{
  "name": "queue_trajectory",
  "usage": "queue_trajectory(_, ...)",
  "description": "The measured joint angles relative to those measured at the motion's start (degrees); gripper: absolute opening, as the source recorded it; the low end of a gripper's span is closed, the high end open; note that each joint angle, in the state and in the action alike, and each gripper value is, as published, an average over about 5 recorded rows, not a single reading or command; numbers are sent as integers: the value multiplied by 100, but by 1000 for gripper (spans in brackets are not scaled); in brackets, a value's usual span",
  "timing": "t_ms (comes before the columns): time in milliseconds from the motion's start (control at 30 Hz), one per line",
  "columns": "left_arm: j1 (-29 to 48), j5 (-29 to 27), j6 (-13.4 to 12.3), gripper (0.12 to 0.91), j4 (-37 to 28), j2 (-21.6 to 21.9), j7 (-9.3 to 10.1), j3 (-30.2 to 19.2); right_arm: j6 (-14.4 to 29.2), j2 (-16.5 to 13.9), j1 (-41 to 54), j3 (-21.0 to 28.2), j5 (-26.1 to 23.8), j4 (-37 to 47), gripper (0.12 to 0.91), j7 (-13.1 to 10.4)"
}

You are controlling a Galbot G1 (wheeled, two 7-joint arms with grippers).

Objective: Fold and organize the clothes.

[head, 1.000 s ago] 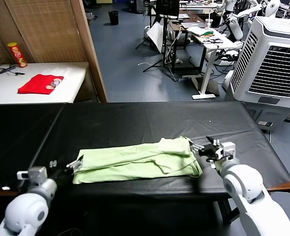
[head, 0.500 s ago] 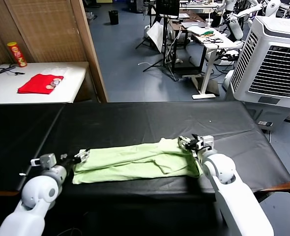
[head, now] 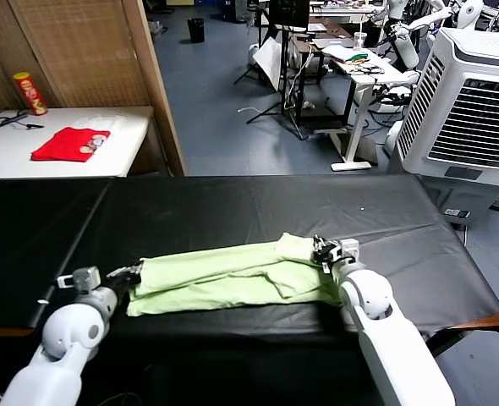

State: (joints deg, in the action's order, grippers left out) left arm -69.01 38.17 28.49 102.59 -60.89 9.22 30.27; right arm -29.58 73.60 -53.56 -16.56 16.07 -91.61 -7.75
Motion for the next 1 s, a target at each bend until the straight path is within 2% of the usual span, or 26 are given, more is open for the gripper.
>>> queue_trajectory(133,141,-666,-340,127,-199,-136,-103,-123,268,111,-48,-22,-132,49,144,-140)
queue_trajectory(233,274,-1001,-507,127,-356,-240,-165,-197,320,125,-95,-73,-144,13,149,-92)
queue_trajectory(267,313,-1071,-541,130,-390,-264,-175,-215,322,113,-118,-95,-140,-20,164,-54)
queue_trajectory(367,384,-1152,-556,170,-425,-281,-183,-236,312,49,-204,-168,-120,-166,274,63)
queue_trajectory(433,392,-1157,-549,254,-415,-250,-188,-215,300,-11,-283,-223,-108,-305,386,124)
queue_trajectory(600,283,-919,-514,553,-299,-92,-188,-66,288,-163,-569,-375,-84,-734,664,230)
queue_trajectory(700,117,-520,-479,707,-151,-17,-188,59,287,-231,-799,-464,-71,-1012,768,263)
queue_trajectory(800,-146,-126,-435,784,77,-5,-196,188,286,-254,-995,-505,-51,-1236,793,269)
queue_trajectory(1000,-695,0,-425,798,373,-162,-216,263,245,-250,-1161,-508,9,-1553,798,249)
